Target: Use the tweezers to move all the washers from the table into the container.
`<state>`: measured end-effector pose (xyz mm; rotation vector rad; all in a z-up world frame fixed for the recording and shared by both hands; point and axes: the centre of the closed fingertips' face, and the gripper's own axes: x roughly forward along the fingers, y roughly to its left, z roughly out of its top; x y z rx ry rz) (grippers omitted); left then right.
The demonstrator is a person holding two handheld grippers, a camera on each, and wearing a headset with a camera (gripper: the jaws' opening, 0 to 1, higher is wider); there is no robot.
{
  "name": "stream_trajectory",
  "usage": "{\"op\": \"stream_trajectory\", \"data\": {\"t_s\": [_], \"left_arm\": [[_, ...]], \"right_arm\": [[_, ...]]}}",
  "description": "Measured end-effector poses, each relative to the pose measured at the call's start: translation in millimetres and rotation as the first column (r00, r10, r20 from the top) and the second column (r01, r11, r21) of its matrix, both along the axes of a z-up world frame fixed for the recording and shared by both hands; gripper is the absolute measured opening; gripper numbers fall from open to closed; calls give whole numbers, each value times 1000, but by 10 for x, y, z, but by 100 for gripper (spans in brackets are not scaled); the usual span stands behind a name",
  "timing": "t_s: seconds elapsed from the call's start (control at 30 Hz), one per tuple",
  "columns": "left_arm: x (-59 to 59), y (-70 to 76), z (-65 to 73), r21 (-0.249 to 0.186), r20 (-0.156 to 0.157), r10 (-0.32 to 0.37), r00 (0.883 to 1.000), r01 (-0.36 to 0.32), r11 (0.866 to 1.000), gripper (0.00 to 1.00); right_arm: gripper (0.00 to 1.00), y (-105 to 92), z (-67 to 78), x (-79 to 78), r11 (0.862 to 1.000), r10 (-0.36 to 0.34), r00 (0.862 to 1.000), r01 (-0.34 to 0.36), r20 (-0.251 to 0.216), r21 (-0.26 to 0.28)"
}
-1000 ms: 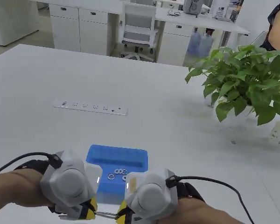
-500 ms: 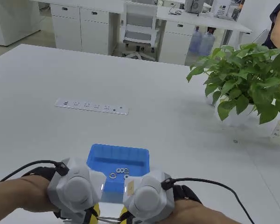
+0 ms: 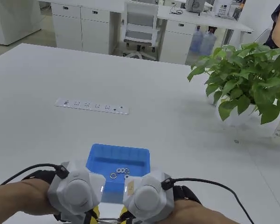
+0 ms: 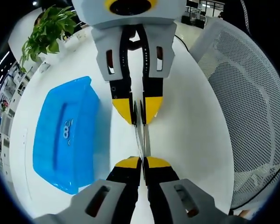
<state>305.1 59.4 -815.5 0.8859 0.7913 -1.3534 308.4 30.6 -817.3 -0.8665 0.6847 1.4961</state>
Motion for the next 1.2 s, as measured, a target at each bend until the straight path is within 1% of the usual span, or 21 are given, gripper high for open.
{"op": "stream_trajectory", "data": {"t_s": [0.1,0.2,0.27,0.43,0.5,0.57,0.63,0.7,0.77,0.8,0.87,0.93,0.97,1.03,1.07,1.1,1.17,1.2], "left_arm": [[4,4,-1,-4,-8,12,1000,-13,1000,7],[17,6,2,-4,0,18,1000,-18,1000,9],[8,7,3,-4,-2,21,1000,-21,1000,10],[-19,49,13,0,0,41,999,-41,999,17],[-32,87,32,-3,6,50,999,-50,999,18],[-40,115,55,-14,5,67,998,-67,998,20],[-53,145,84,-21,3,91,996,-90,996,22],[-69,168,112,-32,-1,112,994,-112,993,25],[-81,190,153,-54,-5,142,990,-143,988,28],[-86,203,180,-68,-12,165,986,-166,984,29],[-92,229,233,-94,-16,195,981,-195,976,33],[-95,246,279,-117,-22,222,975,-223,968,37],[-91,257,322,-136,-25,247,969,-248,959,40],[-79,266,404,-178,-26,276,961,-276,944,45],[-82,273,418,-182,-26,278,960,-278,943,47],[-86,281,447,-193,-29,286,958,-286,939,49],[-80,311,532,-226,-29,309,951,-308,924,56],[-75,321,560,-238,-29,317,948,-315,919,58]], "right_arm": [[13,-3,4,10,1000,-15,1000,15,-1,4],[17,-2,8,51,999,-32,999,32,12,12],[18,-3,11,52,999,-33,999,32,16,13],[26,-15,28,52,999,-31,998,30,50,12],[28,-27,57,52,999,-33,997,32,65,23],[32,-38,75,60,999,-40,997,38,70,32],[32,-67,96,64,998,-48,996,46,76,36],[36,-90,138,85,996,-67,994,63,88,57],[39,-122,178,105,994,-90,991,84,97,72],[40,-150,206,122,991,-110,989,101,99,84],[43,-194,276,150,983,-152,984,140,99,116],[47,-253,351,191,976,-182,977,166,114,139],[50,-289,406,228,969,-210,970,190,123,159],[56,-339,488,260,955,-252,961,226,118,194],[58,-381,542,278,946,-273,955,245,113,213],[61,-411,584,307,936,-295,948,263,115,233],[68,-513,653,370,914,-347,932,312,103,261],[70,-574,685,394,899,-376,923,341,85,273]]}}
